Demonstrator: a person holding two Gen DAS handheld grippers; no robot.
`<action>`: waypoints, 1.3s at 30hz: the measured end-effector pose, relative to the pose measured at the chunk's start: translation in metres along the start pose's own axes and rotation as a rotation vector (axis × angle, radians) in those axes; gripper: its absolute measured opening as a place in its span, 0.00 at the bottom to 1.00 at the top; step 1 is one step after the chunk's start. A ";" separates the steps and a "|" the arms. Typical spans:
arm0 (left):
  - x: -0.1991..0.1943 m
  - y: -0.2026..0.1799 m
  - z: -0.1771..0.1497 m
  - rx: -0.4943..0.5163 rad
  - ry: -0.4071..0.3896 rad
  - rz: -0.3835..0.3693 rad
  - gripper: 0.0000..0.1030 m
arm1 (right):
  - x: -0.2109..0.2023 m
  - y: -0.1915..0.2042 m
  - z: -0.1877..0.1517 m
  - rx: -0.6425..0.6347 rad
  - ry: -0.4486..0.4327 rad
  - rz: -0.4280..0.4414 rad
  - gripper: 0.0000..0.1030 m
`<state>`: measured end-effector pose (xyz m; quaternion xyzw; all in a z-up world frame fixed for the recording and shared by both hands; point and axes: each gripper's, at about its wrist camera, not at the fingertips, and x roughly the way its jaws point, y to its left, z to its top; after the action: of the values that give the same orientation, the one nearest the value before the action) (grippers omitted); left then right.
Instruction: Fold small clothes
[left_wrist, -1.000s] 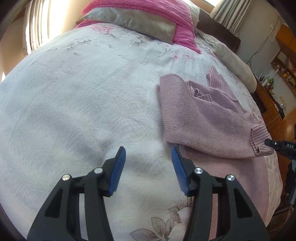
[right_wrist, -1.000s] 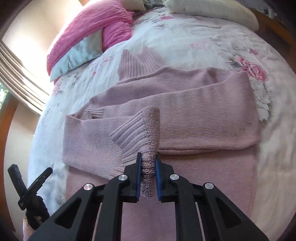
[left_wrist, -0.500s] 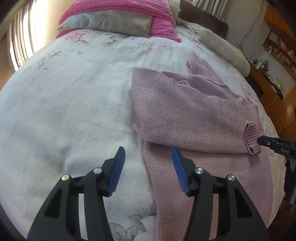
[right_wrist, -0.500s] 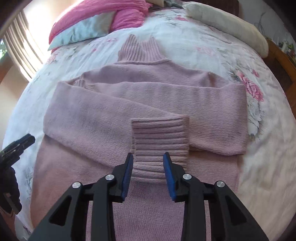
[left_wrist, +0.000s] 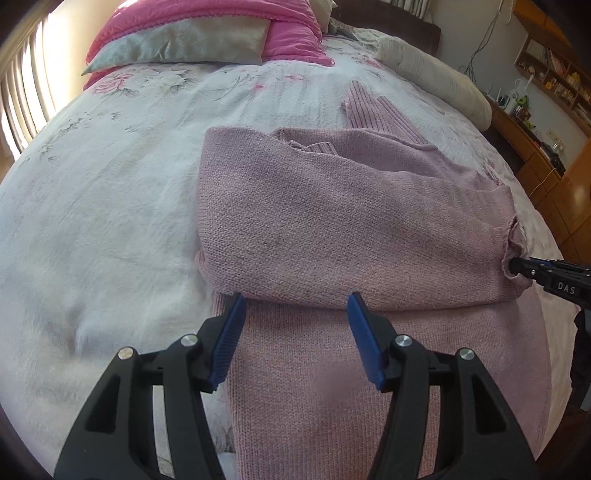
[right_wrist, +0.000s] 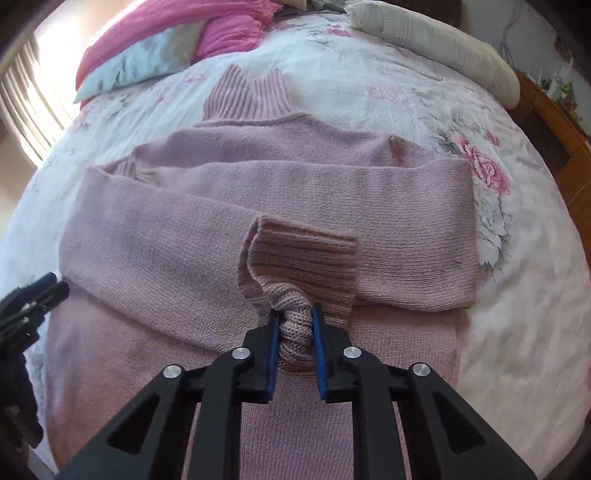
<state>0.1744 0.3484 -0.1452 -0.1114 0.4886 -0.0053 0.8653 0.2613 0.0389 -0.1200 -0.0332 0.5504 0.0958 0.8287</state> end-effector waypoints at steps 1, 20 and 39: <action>0.003 0.000 0.000 -0.002 0.005 0.003 0.55 | -0.005 -0.015 0.001 0.049 -0.012 0.032 0.16; 0.016 -0.015 -0.007 0.032 0.018 -0.001 0.57 | -0.015 -0.134 -0.033 0.445 -0.071 0.339 0.55; 0.001 -0.009 -0.019 0.036 0.044 -0.008 0.59 | -0.012 -0.104 -0.057 0.224 -0.007 -0.016 0.44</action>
<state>0.1593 0.3362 -0.1538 -0.0976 0.5069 -0.0200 0.8562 0.2252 -0.0738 -0.1366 0.0553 0.5546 0.0271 0.8298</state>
